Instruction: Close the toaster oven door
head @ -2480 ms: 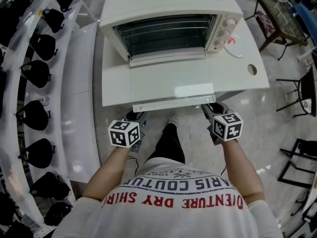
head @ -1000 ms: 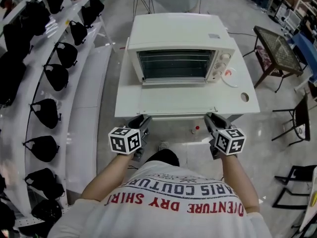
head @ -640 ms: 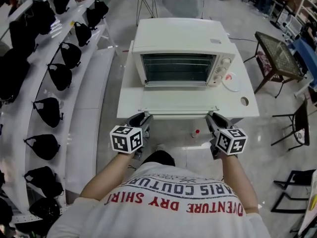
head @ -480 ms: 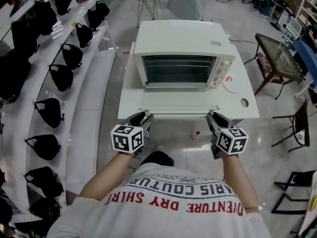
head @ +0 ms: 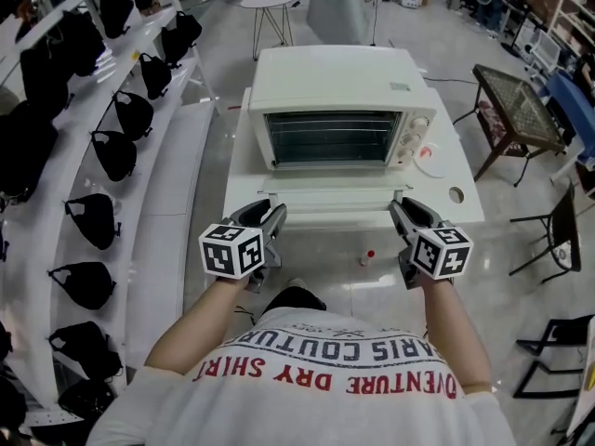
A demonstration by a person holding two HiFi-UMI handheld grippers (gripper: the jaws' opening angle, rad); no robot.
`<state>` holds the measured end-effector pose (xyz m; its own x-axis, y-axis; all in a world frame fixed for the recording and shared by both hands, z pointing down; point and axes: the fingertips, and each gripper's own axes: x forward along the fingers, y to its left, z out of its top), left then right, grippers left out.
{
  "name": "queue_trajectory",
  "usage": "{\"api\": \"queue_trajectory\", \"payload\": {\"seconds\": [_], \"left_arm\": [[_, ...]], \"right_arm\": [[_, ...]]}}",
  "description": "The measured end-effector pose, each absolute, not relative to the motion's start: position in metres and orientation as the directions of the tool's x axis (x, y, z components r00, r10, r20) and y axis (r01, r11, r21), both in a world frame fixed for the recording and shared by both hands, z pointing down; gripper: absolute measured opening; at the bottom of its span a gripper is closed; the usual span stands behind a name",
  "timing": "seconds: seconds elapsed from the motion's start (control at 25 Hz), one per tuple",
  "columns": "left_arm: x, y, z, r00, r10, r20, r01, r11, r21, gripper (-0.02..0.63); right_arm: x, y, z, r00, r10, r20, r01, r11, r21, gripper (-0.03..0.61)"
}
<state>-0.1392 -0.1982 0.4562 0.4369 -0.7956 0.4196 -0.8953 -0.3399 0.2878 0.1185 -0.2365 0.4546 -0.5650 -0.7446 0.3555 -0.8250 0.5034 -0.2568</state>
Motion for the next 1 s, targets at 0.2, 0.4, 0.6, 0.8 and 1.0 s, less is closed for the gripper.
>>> {"api": "queue_trajectory", "payload": {"seconds": [0.2,0.4,0.6,0.8,1.0], "left_arm": [[-0.143,-0.210,0.439,0.448,-0.801,0.398,-0.889,-0.352,0.293,0.163],[-0.144,-0.222,0.425,0.450,-0.806,0.386,-0.888,-0.357,0.290,0.163],[-0.147,-0.235,0.412,0.457,-0.814,0.358,-0.883,-0.366,0.295,0.162],[-0.149,-0.250,0.400,0.457,-0.822,0.341,-0.881,-0.364,0.302,0.163],[-0.150,-0.262,0.392,0.456,-0.824,0.335,-0.882,-0.367,0.296,0.163]], "right_arm": [[0.115,-0.249,0.437,-0.565,-0.753,0.337,-0.825,0.507,-0.249,0.103],[0.113,-0.260,0.423,-0.566,-0.761,0.317,-0.824,0.510,-0.245,0.103],[0.111,-0.274,0.410,-0.558,-0.772,0.305,-0.829,0.498,-0.257,0.103],[0.109,-0.289,0.398,-0.552,-0.777,0.303,-0.833,0.498,-0.242,0.101],[0.108,-0.300,0.390,-0.547,-0.787,0.285,-0.836,0.495,-0.237,0.101]]}}
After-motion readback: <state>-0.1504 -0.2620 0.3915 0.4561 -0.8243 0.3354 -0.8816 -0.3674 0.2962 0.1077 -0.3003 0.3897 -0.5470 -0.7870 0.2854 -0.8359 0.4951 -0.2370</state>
